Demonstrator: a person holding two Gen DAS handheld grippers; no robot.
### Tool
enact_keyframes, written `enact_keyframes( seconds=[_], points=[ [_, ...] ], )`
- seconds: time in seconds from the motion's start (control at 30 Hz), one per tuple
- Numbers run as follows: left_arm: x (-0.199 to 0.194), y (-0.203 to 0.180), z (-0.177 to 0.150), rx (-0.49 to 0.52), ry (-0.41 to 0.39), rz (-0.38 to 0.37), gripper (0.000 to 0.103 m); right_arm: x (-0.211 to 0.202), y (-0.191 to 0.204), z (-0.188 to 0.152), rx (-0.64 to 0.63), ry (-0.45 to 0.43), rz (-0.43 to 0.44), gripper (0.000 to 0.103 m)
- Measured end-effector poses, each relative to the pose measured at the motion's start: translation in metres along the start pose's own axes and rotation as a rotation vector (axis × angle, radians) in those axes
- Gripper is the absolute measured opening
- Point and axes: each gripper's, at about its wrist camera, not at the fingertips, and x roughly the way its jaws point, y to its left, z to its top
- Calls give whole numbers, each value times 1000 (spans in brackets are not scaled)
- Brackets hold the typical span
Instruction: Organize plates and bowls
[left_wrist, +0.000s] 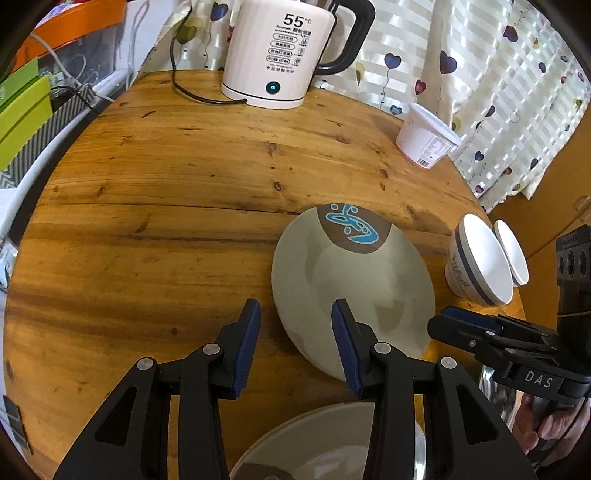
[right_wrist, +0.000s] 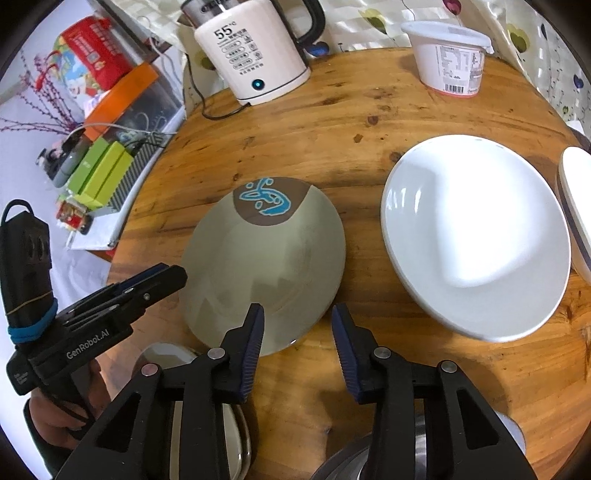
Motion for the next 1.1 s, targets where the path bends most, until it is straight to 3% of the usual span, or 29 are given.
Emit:
enact_keyframes(
  seconds=[0.3,0.53,1.1],
  points=[
    [16,2,4,7,26,3,39,11,-4,8,24,17,-19,33],
    [23,1,6,18,35,-9,30,18,-5,11,34,27,-22,27],
    [13,1,5,14,20,7,30,17,-5,14,23,17,-5,24]
  ],
)
